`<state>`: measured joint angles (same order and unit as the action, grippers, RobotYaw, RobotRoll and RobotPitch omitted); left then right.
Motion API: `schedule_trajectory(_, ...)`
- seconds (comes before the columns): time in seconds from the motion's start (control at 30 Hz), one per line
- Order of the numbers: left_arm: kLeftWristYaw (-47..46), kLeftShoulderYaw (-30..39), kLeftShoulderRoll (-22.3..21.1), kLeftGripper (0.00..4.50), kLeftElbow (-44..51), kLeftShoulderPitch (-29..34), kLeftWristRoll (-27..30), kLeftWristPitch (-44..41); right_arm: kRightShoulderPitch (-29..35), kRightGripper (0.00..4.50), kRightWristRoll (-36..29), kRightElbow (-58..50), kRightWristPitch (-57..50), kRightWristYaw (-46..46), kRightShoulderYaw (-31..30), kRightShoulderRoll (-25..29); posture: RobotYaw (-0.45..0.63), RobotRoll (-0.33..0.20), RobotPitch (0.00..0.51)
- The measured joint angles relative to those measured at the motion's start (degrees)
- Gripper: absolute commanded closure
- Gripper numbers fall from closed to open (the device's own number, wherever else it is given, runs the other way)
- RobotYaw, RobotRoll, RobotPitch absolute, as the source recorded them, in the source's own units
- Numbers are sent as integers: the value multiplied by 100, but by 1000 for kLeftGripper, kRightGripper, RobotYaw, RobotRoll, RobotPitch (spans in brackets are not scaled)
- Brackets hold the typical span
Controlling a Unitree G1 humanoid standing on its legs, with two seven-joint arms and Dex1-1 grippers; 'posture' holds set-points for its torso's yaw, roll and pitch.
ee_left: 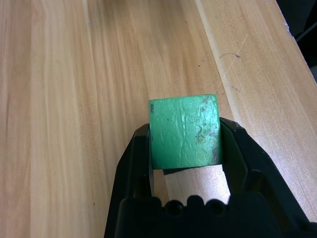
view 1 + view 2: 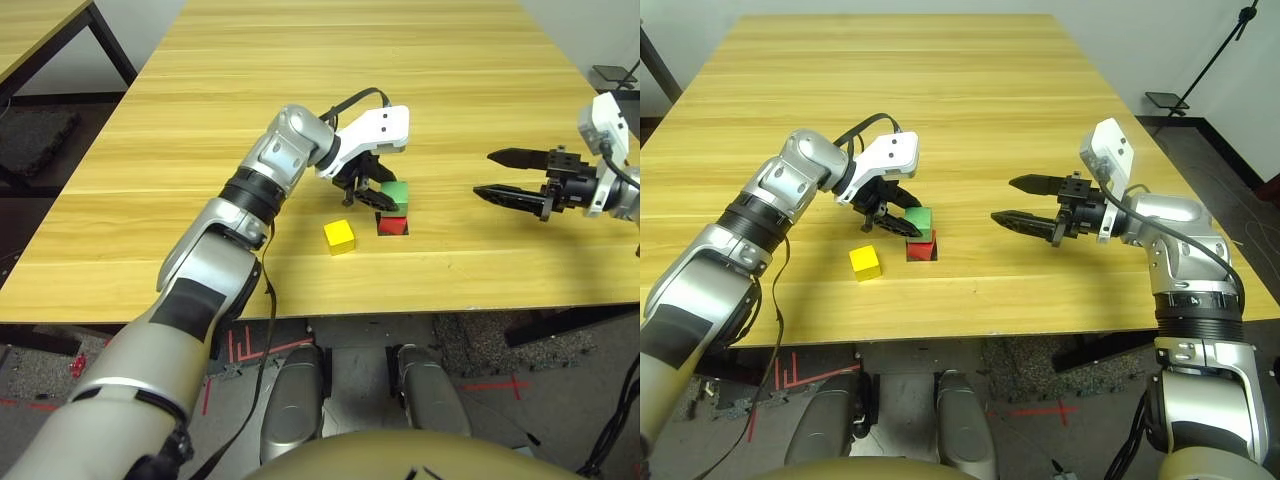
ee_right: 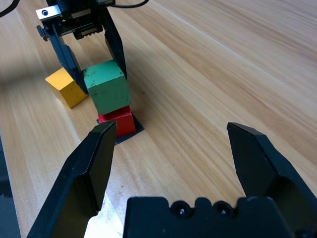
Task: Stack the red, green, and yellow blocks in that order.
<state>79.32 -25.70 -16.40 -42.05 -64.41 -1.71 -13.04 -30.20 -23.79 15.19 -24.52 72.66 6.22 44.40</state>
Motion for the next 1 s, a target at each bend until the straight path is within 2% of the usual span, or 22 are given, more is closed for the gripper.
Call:
schedule_trajectory(0.67, 182, 4, 140, 2469, -13, -1, -116, 83, 81, 0, -7, -59, -7, -158, 57, 0, -127, -5, 115)
schedule_trajectory(0.9, 53, 3, 136, 53, 20, 0, -238, 80, 80, 0, -5, -57, -4, -157, 60, 0, -108, -13, 104)
schedule_trajectory(1.0, 25, 6, -77, 18, 459, 8, -249, -276, 57, 0, -1, -28, 5, -150, 59, -1, -92, -16, 98)
